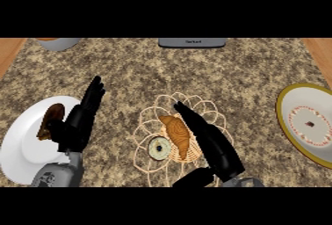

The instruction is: Pick the croissant from the placemat and place it in the bowl

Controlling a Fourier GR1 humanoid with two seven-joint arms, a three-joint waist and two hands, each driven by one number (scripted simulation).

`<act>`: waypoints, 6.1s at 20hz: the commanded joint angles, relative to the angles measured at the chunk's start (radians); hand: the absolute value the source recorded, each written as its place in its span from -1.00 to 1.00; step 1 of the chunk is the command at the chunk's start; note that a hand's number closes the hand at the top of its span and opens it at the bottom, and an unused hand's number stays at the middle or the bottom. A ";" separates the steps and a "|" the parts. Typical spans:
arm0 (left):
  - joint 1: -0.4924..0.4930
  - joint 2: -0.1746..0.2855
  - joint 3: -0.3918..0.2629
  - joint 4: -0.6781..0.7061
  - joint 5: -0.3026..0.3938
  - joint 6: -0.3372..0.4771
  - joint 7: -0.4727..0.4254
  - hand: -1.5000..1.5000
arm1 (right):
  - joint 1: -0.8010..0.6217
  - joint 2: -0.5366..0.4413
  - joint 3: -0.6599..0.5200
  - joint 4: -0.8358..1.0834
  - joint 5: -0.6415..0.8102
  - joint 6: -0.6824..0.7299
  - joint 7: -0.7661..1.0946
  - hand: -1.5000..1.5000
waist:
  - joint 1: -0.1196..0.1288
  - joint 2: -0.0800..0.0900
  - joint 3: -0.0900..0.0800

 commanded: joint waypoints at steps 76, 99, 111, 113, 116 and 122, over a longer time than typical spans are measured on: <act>-0.027 -0.086 0.072 0.056 -0.085 -0.072 -0.017 0.00 | -0.346 0.029 -0.303 -0.464 0.522 0.039 0.555 1.00 | 0.001 0.001 -0.001; 0.026 -0.085 0.085 0.005 -0.067 -0.093 -0.029 0.00 | -0.253 -0.354 -0.790 0.110 0.418 -0.084 0.151 1.00 | 0.005 0.002 0.000; -0.012 -0.120 0.060 0.031 -0.112 -0.053 -0.020 0.00 | -0.204 -0.411 -0.964 0.500 0.216 -0.172 -0.134 1.00 | 0.003 0.002 0.001; 0.001 -0.080 0.101 0.053 -0.081 -0.090 -0.050 0.00 | -0.152 -0.419 -0.986 0.537 0.159 -0.135 -0.203 -1.00 | -0.001 0.002 0.001; 0.013 -0.104 0.076 0.017 -0.081 -0.083 -0.020 0.00 | -0.186 -0.421 -0.985 0.623 0.087 -0.083 -0.297 -1.00 | 0.004 0.002 0.001; 0.012 -0.064 0.104 0.023 -0.070 -0.112 -0.047 0.00 | -0.167 -0.420 -1.056 0.650 -0.044 -0.108 -0.512 -1.00 | -0.001 0.000 0.001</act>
